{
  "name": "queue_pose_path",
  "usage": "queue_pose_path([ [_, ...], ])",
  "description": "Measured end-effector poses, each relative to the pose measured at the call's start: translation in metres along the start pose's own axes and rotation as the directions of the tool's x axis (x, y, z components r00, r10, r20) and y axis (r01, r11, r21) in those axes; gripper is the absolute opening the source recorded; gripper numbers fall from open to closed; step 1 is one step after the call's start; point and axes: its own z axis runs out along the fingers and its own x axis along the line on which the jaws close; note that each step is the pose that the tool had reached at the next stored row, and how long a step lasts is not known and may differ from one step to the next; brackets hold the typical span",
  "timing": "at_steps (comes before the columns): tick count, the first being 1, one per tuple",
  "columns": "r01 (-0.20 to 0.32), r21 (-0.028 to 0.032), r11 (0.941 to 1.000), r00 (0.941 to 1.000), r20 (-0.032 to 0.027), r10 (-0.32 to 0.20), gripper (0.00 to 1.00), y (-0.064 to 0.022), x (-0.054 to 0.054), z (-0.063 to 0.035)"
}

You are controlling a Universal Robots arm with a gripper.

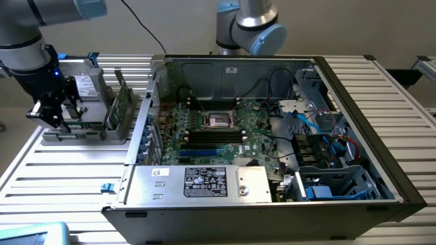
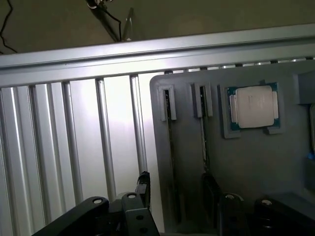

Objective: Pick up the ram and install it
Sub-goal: 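Pick up the ram and move it above insertion slot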

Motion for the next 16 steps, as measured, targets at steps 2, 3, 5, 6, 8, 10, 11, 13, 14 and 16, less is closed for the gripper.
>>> queue_pose_path([
  [2, 0.000, -0.0001, 1.0000, 1.0000, -0.0001, 0.000, 0.55, -0.0001, 0.000, 0.0036],
  [3, 0.000, -0.0001, 1.0000, 1.0000, 0.0000, 0.000, 0.55, -0.0001, 0.000, 0.0054],
  [5, 0.000, -0.0001, 1.0000, 1.0000, -0.0001, 0.000, 0.55, -0.0002, 0.000, 0.0090],
  [6, 0.000, 0.0000, 1.0000, 1.0000, 0.0000, 0.000, 0.55, -0.0004, 0.000, 0.0109],
  [8, 0.000, -0.0001, 1.0000, 1.0000, -0.0001, 0.000, 0.55, -0.0011, 0.000, 0.0145],
  [10, 0.000, -0.0005, 1.0000, 1.0000, -0.0001, 0.000, 0.55, -0.0019, 0.000, 0.0181],
  [11, 0.000, -0.0010, 1.0000, 1.0000, -0.0001, 0.000, 0.55, -0.0023, 0.000, 0.0199],
  [13, 0.000, -0.0029, 1.0000, 1.0000, -0.0003, 0.000, 0.55, -0.0029, 0.000, 0.0236],
  [14, 0.000, -0.0040, 1.0000, 1.0000, -0.0005, 0.000, 0.55, -0.0031, 0.000, 0.0254],
  [16, 0.000, -0.0057, 1.0000, 1.0000, -0.0007, 0.000, 0.55, -0.0034, 0.000, 0.0289],
])
